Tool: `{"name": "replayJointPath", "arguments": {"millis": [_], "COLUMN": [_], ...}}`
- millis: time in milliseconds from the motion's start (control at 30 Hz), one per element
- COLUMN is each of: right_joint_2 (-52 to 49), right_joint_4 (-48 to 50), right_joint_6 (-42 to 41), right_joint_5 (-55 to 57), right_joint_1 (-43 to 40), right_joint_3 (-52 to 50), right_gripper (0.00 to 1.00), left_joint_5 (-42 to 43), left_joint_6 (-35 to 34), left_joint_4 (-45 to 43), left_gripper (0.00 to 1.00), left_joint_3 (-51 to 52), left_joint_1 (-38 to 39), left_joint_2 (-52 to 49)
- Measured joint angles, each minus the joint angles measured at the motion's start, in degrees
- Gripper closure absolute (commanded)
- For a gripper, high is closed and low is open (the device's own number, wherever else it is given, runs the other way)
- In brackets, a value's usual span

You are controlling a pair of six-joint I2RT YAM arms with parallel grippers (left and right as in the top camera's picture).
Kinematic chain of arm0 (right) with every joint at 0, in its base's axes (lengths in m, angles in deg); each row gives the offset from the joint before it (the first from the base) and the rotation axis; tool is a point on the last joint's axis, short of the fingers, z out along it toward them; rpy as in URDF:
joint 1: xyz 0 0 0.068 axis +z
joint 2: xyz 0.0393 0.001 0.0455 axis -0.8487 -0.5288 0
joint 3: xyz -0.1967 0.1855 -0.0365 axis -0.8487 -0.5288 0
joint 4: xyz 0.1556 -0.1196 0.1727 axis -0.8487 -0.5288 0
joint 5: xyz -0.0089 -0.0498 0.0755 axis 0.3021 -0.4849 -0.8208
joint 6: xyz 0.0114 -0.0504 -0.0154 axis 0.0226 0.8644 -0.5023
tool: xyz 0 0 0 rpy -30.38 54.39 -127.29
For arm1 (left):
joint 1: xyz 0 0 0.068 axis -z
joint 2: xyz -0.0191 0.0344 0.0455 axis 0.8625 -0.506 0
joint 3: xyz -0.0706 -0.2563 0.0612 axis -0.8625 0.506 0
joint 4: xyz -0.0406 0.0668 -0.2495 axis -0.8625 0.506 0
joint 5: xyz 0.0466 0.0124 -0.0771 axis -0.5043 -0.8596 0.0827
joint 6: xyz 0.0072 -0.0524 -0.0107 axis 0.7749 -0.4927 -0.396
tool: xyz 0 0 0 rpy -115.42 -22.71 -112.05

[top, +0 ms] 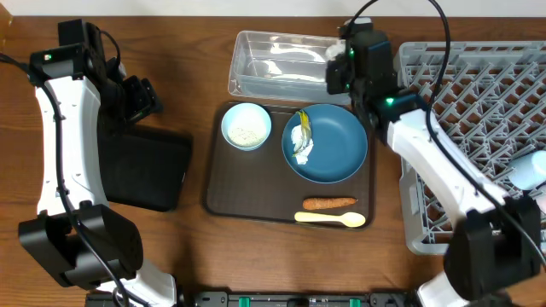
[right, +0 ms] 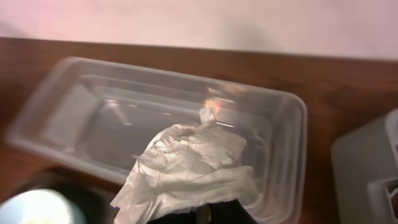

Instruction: Sort waste into correct bins and load items into the dishwasher rack

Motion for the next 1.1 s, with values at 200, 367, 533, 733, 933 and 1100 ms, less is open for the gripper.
{"name": "replayJointPath", "arguments": {"millis": [200,367,533,733,933,1100], "right_joint_2": [-5.5,-6.7,-6.7,-5.8,-2.6,-2.3], "right_joint_4": [1.2,1.7,1.6,1.3,0.3,-0.3], "right_joint_6": [0.0,0.6,1.3,1.6,2.4,2.0], "right_joint_5": [-0.1,-0.5,-0.9,-2.1,-5.4,-6.0], "right_joint_1": [-3.6,-3.7,-3.6,-3.6,-3.6,-3.6], "right_joint_3": [0.7,0.7,1.1,1.4,1.7,1.8], "right_gripper": [0.88,0.44,0.31,0.37,0.73,0.13], "left_joint_5": [0.0,0.0,0.0,0.0,0.0,0.0], "left_joint_6": [0.0,0.0,0.0,0.0,0.0,0.0], "left_joint_4": [0.0,0.0,0.0,0.0,0.0,0.0], "left_gripper": [0.24,0.24,0.24,0.24,0.24,0.24], "left_joint_3": [0.0,0.0,0.0,0.0,0.0,0.0], "left_joint_1": [0.0,0.0,0.0,0.0,0.0,0.0], "left_joint_2": [0.0,0.0,0.0,0.0,0.0,0.0]}}
